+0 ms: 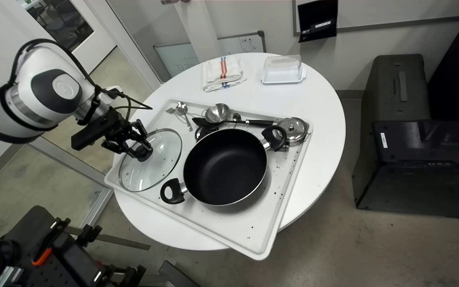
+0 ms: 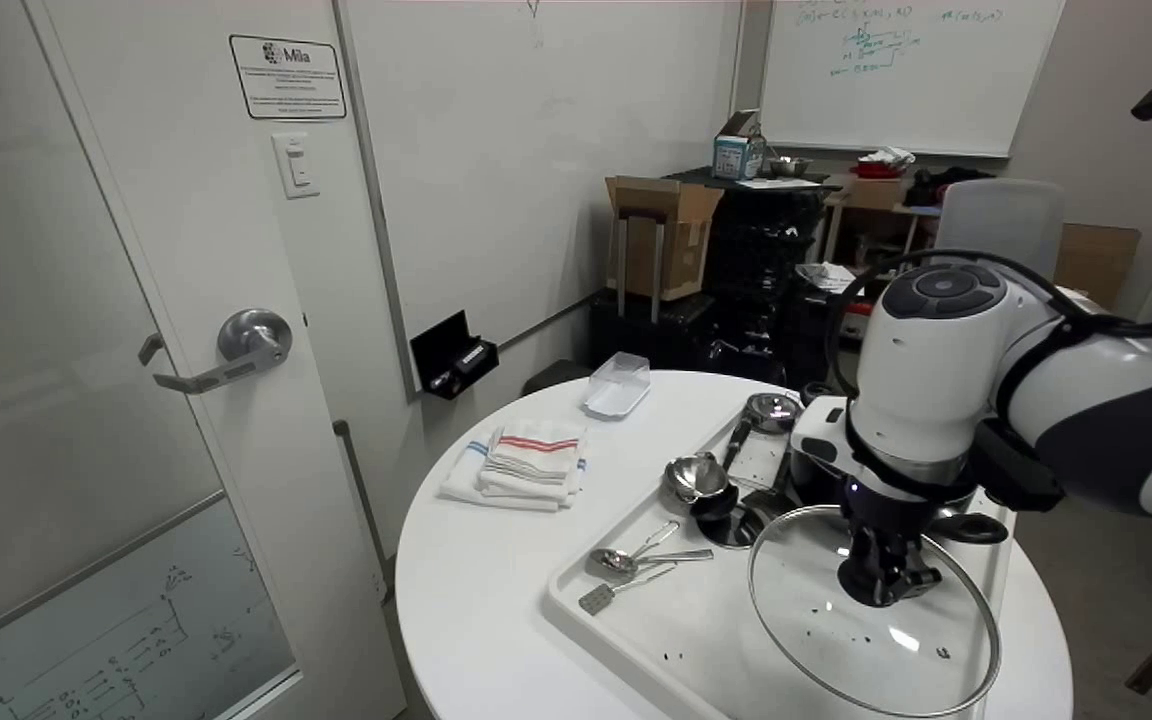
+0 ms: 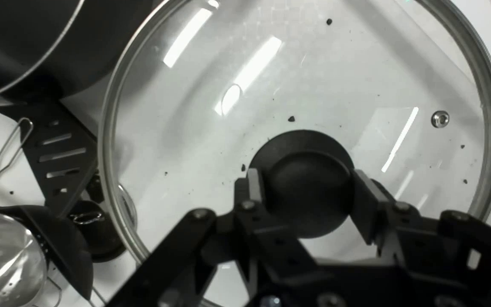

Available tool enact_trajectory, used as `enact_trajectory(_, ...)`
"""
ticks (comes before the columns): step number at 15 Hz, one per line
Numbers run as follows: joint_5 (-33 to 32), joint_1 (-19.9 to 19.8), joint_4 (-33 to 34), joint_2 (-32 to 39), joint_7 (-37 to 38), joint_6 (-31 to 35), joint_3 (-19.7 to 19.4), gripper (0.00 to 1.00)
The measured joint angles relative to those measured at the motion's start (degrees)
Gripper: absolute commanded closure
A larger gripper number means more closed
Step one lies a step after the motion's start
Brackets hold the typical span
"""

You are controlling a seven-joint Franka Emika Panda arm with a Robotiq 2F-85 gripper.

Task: Take the lid off of the pot

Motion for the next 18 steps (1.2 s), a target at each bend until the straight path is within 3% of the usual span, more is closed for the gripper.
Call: enact_trajectory(18,2.4,-4.8,7.2,12.2,-5.8,6.9,-0.1,0.75)
